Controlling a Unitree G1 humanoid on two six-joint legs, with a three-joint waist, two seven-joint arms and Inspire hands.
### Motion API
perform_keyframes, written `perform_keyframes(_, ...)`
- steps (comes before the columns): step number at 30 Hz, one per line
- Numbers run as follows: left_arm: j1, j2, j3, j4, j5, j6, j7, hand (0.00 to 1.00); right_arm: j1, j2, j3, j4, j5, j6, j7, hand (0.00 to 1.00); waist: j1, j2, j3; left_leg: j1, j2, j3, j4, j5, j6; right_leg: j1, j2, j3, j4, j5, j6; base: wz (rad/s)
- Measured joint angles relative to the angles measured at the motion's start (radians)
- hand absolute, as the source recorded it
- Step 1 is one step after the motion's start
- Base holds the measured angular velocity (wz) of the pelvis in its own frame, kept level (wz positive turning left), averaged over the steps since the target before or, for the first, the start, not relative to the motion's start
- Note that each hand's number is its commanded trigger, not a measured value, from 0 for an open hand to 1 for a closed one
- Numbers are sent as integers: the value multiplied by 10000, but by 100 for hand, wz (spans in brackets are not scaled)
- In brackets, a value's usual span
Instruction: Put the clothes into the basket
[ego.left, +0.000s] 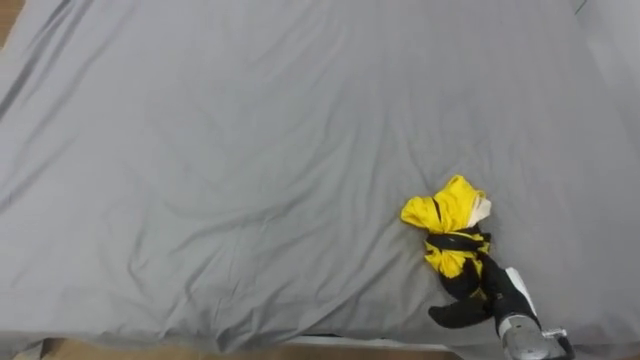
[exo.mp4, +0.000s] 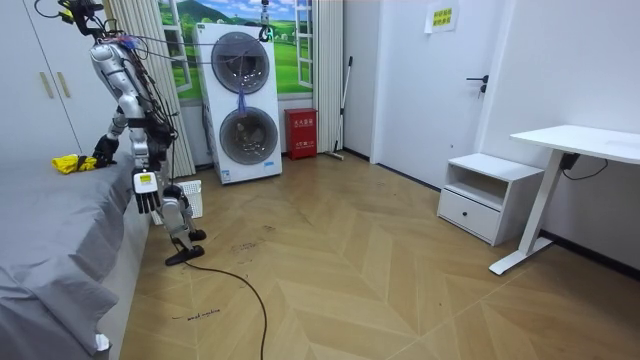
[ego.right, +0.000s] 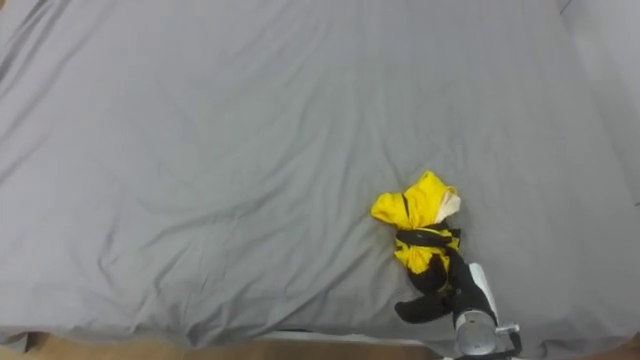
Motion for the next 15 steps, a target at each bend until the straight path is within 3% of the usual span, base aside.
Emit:
perform_keyframes(7, 0, 43, -127, 15, -1, -1, 0, 0, -376, -350, -20, 987, 82, 49, -112, 100, 23, -15, -3, 8, -15, -39, 50, 3, 5, 44, 2, -37, -9, 0, 0, 1)
perform_keyframes(11, -2, 40, -165, -9, -36, -19, 0, 0, -405, -346, -7, 1415, 252, 84, -40, 100, 21, 18, 15, -28, -23, -83, 51, 5, 2, 80, 12, -121, -128, 0, 0, 4)
perform_keyframes(15, -4, 36, -164, 9, -59, -50, 0, 0, -326, -345, 28, 2082, 531, 192, 48, 100, 183, 177, 113, -67, -32, -85, -30, 6, 0, 29, 11, -137, -173, 0, 0, 0)
